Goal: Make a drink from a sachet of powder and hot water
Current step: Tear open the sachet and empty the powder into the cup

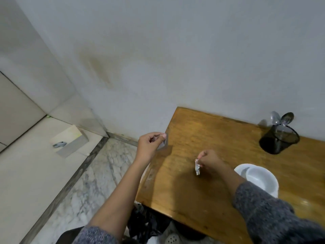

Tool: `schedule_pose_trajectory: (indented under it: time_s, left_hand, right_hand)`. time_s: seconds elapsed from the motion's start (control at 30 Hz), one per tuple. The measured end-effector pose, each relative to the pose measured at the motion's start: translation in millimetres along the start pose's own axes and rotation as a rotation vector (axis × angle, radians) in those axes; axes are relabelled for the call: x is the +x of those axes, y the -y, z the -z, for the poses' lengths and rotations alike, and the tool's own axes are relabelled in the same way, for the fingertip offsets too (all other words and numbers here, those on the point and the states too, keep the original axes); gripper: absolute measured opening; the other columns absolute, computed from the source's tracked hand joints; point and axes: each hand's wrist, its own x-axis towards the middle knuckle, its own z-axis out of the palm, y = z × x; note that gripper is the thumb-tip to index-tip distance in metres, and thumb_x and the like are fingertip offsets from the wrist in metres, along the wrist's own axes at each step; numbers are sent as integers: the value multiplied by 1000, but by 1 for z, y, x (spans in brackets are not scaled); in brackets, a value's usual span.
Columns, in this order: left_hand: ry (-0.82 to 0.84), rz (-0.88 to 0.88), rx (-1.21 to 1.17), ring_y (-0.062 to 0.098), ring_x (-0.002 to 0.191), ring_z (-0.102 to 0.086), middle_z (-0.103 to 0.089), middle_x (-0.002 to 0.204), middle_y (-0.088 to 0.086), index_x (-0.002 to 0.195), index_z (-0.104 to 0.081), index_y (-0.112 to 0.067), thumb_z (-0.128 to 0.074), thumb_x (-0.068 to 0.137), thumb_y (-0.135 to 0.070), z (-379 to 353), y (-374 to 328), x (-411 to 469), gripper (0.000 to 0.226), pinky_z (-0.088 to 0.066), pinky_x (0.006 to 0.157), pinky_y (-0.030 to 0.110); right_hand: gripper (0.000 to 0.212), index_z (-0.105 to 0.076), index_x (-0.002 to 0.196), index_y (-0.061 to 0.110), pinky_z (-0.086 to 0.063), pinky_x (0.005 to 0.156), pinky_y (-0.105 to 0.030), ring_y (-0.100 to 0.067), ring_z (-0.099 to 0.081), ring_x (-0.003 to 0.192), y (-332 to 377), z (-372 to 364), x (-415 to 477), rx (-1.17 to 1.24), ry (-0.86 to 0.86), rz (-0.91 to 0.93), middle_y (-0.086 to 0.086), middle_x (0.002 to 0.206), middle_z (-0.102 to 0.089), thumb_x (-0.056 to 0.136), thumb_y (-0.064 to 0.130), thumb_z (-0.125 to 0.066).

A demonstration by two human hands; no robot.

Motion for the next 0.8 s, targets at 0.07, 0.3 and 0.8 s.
schedule_pose_trajectory:
  time_s: [0.07, 0.3, 0.8]
  left_hand:
    - [10, 19, 19, -8, 53, -54, -62, 70, 5, 93, -71, 3, -69, 81, -12, 1, 8, -2, 19, -41, 54, 4]
    - [41, 36, 49, 5, 65, -54, -61, 68, -2, 86, -70, -5, -68, 82, -14, -17, 11, 2, 10, -41, 53, 3]
    - [361, 146, -100, 13, 71, -55, -62, 75, -2, 94, -69, -4, -64, 81, -11, -199, -61, -31, 15, -43, 60, 23]
  right_hand:
    - [27, -51, 61, 13, -40, 49, -25, -19, -54, 63, -2, -12, 1, -83, -1, -25, -4, 62, -54, 78, -4, -63]
    - [14, -56, 74, 12, -45, 75, -26, -23, -52, 92, -4, -13, -5, -205, -32, 41, -2, 93, -47, 82, 2, -57]
    - [18, -61, 100, 3, -42, 53, -12, 0, -55, 56, -46, 109, -87, 620, -207, 329, 3, 71, -60, 87, 15, -63]
